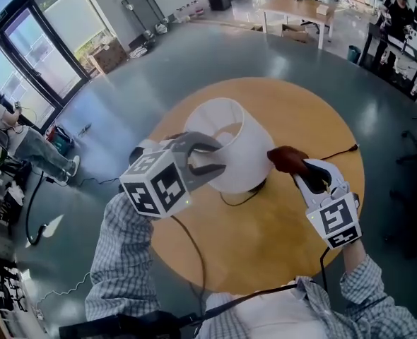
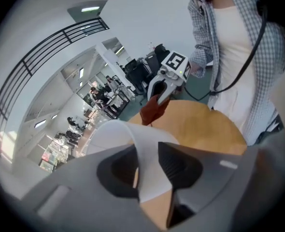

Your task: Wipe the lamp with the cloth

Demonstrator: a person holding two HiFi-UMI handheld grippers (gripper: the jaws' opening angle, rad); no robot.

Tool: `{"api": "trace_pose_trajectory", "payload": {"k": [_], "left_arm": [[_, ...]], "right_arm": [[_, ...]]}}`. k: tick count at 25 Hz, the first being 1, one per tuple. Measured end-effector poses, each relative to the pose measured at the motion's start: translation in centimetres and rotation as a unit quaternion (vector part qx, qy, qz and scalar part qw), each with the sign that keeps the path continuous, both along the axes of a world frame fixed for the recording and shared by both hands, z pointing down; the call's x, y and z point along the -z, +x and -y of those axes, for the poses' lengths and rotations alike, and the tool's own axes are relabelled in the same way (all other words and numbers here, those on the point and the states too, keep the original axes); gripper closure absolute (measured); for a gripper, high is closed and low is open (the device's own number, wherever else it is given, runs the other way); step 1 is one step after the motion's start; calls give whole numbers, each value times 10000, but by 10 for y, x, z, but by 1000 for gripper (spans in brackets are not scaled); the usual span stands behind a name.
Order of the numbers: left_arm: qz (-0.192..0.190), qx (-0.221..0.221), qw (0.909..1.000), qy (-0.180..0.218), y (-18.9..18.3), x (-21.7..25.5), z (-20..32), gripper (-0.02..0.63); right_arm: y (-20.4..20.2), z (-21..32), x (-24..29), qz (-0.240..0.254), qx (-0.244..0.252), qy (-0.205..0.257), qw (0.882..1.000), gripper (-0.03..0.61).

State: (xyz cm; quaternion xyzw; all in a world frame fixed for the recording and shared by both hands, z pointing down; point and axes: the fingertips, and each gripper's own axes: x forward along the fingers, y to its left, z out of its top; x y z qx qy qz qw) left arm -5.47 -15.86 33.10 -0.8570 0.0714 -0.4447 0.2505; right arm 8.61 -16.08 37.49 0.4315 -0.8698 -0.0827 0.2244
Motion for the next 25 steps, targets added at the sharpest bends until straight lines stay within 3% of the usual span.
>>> {"api": "trace_pose_trajectory", "payload": {"k": [7,14,21,25], "left_arm": [[-672,560,9959,-238,-29,6,23,485],[-1275,1126,9841,-515,-43,11,45,482],[-1637,1411,9744,-620,-64,9,54,479],[-1686,1464,9728,-622,-65,8,60,477]], "right_arm": [[7,43,-49,1080,-394,-920,9891,499],[-47,73,-89,1617,179,-1477,9756,498],[-127,94,-82,1898,1020,-1321,9675,498],[-153,100,-84,1542,1339,-1146,9722,497]]}}
